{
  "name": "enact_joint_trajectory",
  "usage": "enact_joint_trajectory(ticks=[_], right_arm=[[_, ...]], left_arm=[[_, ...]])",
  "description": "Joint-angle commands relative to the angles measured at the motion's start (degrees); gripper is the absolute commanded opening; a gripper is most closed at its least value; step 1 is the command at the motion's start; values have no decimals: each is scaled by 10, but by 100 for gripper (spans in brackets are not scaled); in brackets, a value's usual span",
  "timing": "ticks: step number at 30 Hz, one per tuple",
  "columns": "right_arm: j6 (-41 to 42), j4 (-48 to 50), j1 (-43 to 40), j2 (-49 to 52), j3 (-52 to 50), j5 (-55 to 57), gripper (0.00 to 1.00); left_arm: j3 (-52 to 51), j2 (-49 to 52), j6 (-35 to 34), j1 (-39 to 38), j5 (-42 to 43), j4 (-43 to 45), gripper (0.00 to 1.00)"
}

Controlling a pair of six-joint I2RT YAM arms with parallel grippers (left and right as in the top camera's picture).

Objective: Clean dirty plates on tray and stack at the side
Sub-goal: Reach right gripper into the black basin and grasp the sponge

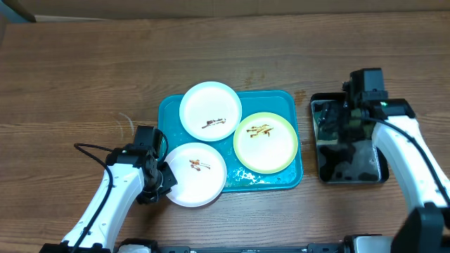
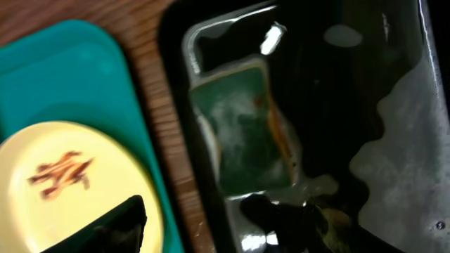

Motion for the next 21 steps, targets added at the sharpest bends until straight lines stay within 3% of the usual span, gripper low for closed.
enact_joint_trajectory(ticks=[1, 18, 21], right_arm=[[-1, 13, 3, 37, 16, 38, 73], [12, 52, 3, 148, 14, 42, 60], [12, 52, 3, 156, 13, 42, 48]], left_arm=[[11, 5, 1, -4, -9, -2, 12], [11, 5, 1, -4, -3, -2, 12], [11, 5, 1, -4, -3, -2, 13]])
